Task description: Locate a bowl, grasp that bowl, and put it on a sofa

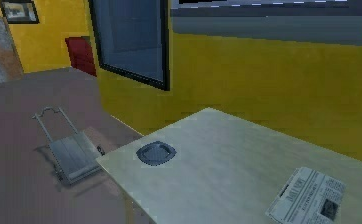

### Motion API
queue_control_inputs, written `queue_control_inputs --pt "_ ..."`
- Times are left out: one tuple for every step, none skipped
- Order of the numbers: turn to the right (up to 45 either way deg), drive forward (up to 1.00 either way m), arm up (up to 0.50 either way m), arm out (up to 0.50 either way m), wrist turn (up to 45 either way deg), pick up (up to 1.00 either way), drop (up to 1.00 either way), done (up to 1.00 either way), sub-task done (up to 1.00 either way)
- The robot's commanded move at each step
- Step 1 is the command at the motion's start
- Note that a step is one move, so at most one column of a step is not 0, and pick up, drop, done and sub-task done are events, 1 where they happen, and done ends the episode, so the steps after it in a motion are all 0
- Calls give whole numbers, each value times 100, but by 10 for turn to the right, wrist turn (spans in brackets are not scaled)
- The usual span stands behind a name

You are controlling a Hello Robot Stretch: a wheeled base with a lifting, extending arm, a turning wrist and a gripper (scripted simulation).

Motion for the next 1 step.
queue_control_inputs --pt "-450 0 0 0 0 0 0 0 0"
